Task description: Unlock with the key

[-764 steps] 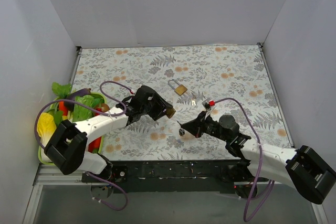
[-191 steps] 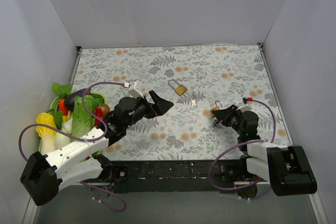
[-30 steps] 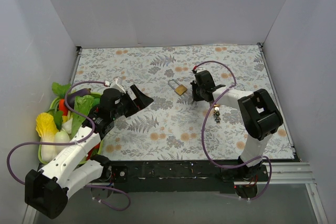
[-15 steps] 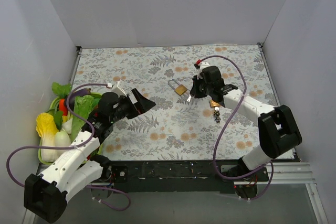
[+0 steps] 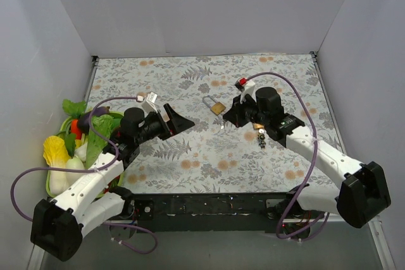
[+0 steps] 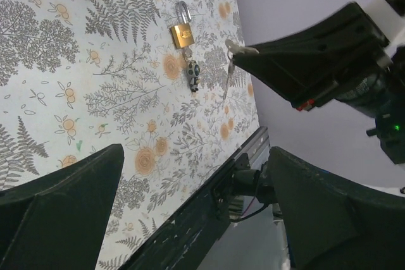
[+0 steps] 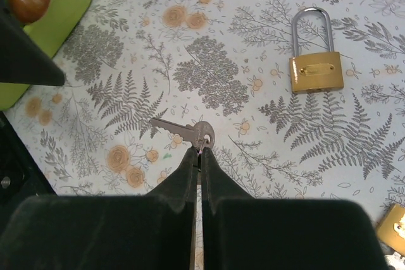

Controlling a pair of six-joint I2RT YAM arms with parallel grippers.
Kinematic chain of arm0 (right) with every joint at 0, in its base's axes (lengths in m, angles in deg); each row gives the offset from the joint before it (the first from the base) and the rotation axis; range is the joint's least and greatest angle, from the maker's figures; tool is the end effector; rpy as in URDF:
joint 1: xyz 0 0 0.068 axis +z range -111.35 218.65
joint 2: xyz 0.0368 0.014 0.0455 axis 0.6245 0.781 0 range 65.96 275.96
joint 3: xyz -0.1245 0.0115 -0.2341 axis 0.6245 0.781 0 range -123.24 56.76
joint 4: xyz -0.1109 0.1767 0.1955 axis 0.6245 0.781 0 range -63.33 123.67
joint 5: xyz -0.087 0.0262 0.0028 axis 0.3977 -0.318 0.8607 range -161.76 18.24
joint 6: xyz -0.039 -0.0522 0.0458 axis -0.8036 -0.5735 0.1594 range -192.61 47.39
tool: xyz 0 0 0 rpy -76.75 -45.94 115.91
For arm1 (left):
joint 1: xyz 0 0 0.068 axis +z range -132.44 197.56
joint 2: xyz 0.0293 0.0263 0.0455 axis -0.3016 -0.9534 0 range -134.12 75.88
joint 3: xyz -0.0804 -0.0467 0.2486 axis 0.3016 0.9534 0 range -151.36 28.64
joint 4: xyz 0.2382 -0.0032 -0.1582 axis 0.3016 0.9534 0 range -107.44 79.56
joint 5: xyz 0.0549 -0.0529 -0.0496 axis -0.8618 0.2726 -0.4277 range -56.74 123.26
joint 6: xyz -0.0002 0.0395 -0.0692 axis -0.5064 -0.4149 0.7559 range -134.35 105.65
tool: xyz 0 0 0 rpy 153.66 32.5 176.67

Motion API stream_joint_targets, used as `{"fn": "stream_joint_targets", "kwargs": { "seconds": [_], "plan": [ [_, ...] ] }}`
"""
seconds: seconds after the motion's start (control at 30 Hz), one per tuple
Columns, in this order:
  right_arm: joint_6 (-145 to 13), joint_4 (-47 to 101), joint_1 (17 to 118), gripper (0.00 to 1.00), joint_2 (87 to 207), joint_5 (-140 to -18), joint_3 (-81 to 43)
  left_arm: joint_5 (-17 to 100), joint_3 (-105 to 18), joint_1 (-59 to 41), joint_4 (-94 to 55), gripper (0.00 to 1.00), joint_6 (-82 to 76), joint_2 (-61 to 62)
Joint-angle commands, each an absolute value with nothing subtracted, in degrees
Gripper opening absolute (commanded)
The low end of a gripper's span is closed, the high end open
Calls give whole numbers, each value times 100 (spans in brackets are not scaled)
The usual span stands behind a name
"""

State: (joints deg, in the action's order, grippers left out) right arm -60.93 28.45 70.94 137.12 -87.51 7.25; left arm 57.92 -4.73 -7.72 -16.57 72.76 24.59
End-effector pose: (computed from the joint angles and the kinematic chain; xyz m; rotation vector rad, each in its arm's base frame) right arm 0.2771 0.1972 0.2563 -0.5464 1.9712 0.7622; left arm 0.2275 -0.1390 0.2433 -0.8555 2.1151 -1.6153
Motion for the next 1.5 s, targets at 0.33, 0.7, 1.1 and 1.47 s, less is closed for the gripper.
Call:
{"fn": "stream_joint_targets", "kwargs": {
  "seconds": [0.33,0.7,1.1,1.47],
  "plan": [
    [-6426,1683,8926,1,13223,-6483,1590,5208,-643,-1504,-2245,97,9550,1586],
    [-6769,1604,9656,1,13557,-5357,1536,5083,-678,-1813,-2148,84,9745,1119],
    [-6875,1533,9841,1,13636,-5198,1554,5048,-625,-1839,-2359,60,9833,759],
    [-6927,1480,9903,1,13618,-5137,1633,5189,-783,-1901,-2728,47,9982,258]
  ]
}}
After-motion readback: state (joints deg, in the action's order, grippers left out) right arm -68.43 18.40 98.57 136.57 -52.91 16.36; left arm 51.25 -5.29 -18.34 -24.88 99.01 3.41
